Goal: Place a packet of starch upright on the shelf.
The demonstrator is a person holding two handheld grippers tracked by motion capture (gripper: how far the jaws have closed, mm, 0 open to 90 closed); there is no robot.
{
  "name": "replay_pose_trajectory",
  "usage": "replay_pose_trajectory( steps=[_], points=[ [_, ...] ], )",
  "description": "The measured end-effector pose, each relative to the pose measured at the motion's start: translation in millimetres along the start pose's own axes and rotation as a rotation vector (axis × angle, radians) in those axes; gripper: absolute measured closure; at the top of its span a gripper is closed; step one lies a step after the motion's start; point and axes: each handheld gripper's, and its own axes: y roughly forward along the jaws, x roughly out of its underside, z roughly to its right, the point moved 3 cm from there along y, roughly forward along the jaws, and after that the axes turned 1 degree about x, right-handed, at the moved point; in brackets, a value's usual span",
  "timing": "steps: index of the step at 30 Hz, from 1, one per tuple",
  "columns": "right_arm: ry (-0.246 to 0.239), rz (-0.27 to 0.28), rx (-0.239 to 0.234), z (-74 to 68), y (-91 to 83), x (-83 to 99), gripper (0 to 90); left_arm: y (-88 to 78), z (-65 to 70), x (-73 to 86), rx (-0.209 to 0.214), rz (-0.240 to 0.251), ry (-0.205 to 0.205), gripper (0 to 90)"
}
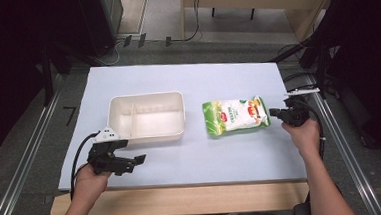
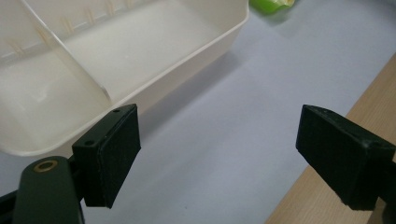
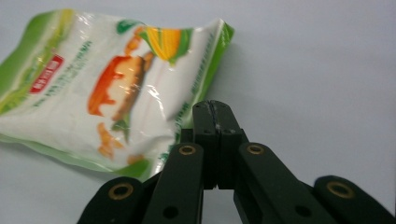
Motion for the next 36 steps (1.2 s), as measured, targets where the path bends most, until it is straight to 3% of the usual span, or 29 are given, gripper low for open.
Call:
replay_pose_trajectory(
  steps=[6, 7, 11, 16, 24, 29, 32, 36],
  points=[
    [-0.022, -0.067, -0.01, -4.8, 17.6, 5.6, 90.0, 0.1, 0.0, 0.0, -0.003, -0.002, 0.002, 14.7],
    [-0.039, -0.085, 0.011, -9.1, 20.2, 6.9, 90.0, 0.0, -0.2, 0.0, -0.002, -0.001, 0.001, 14.7],
    [-0.024, -0.097, 0.004, -11.3, 19.7, 9.2, 90.0, -0.2, -0.3, -0.3, -0.001, -0.003, 0.002, 14.7],
    [-0.059, -0.125, -0.01, -19.1, 19.8, 13.5, 90.0, 0.9, -0.1, -1.6, -0.001, 0.001, 0.001, 14.7],
    [-0.172, -0.176, -0.093, -59.5, 19.3, 22.9, 90.0, 5.1, 0.3, -5.9, 0.008, -0.003, 0.012, 14.7],
    [-0.2, -0.187, -0.145, -80.9, 21.4, 25.4, 90.0, 7.6, 0.6, -8.2, 0.017, -0.003, 0.02, 14.7],
    [-0.201, -0.184, -0.15, -82.2, 16.0, 23.3, 90.0, 7.5, 0.3, -8.6, 0.019, -0.003, 0.02, 14.7],
    [-0.198, -0.114, -0.144, -75.0, -6.7, 14.2, 90.0, 6.0, -1.5, -7.3, 0.007, -0.004, 0.013, 14.7]
  ],
)
